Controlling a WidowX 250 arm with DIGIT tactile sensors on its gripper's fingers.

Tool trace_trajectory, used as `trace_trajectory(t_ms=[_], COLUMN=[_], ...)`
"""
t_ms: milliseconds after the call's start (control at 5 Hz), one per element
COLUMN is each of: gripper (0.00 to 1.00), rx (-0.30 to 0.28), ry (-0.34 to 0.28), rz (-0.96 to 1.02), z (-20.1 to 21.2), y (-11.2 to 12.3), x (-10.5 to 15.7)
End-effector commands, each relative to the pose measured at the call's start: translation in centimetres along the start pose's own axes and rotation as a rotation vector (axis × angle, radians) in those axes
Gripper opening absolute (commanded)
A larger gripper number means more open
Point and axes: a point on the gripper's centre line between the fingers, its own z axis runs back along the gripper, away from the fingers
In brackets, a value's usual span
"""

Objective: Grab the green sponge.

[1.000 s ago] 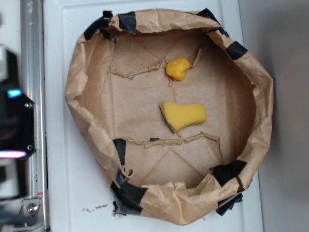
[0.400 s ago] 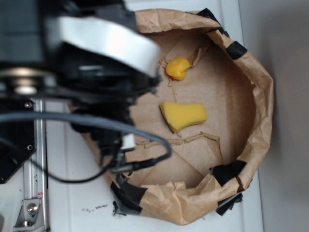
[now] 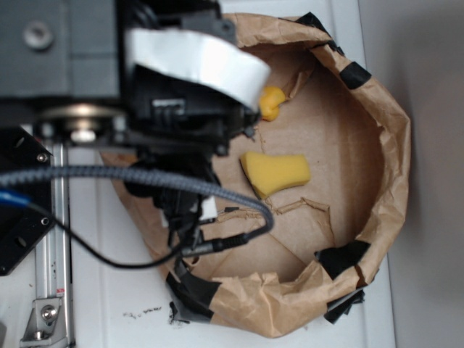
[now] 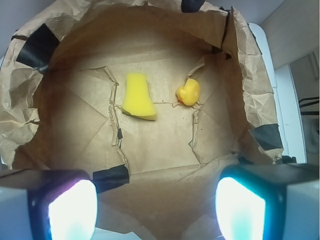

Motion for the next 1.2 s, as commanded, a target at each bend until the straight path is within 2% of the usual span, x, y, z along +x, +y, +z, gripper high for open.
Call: trace_trajectory(t_ms=[0, 200, 400, 600, 800, 1000], gripper=[1.00, 1.00, 1.00, 1.00, 1.00, 1.00], rx=[-0.003, 0.011, -0.087, -0.126, -0.076, 0.003], ry=[-0.053, -0.061, -0.143, -0.095, -0.063, -0.048], rz=[0.019, 0.074, 0.129, 0.055, 0.001, -0.016], z=[1.3, -4.0, -8.0, -9.9, -11.8, -13.0], y=[0.6, 0.3, -0.9, -1.7, -2.3, -2.5], x=[0.7, 3.3, 7.0, 7.6, 6.0, 4.6])
